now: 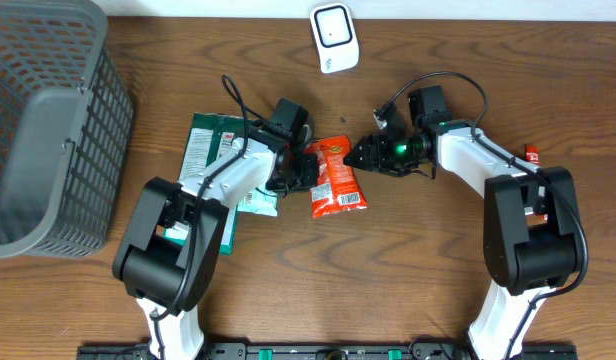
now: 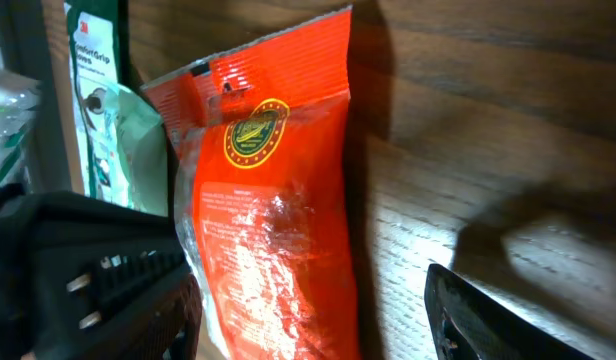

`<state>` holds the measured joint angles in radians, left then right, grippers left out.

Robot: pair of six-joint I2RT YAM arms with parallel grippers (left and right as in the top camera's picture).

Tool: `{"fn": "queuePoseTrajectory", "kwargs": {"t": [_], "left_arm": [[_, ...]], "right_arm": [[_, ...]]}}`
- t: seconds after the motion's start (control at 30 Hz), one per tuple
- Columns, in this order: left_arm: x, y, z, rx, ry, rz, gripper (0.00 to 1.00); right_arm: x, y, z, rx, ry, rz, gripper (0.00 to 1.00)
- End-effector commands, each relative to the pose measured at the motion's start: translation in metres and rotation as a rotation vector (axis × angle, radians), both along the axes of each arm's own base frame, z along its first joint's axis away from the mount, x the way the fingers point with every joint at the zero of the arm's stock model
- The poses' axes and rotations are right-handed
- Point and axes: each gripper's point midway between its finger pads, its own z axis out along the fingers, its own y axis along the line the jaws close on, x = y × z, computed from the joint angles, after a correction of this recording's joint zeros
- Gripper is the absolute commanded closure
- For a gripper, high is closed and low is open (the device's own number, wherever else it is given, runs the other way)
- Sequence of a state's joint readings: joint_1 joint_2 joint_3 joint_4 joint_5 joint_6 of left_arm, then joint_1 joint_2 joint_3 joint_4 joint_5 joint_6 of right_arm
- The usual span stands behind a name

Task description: Scan the item barcode

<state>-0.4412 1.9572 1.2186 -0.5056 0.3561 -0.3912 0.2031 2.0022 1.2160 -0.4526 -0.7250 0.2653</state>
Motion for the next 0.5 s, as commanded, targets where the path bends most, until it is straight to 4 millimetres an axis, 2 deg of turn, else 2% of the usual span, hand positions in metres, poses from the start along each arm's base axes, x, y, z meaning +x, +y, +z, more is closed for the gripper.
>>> {"fn": "queuePoseTrajectory", "kwargs": {"t": [0.0,0.2,0.37,0.47], "left_arm": [[-0.008,0.017,-0.023,0.101,0.025,-0.002,0.91],[-0.004,0.019,-0.018,0.099,0.009,-0.008,0.91],[0.01,0.029,0.016,0.079,-0.036,0.027,0.91],[0.012,0.027,0.036,0.053,-0.069,0.037,0.91]], "right_arm": [[-0.011,0.013,-0.004,0.025,0.012,0.049,0.34],[-0.013,0.021,-0.004,0.026,-0.001,0.072,0.36],[-0.01,0.017,-0.004,0.023,-0.008,0.061,0.36],[-0.009,0.016,-0.006,0.012,-0.011,0.057,0.36]]}}
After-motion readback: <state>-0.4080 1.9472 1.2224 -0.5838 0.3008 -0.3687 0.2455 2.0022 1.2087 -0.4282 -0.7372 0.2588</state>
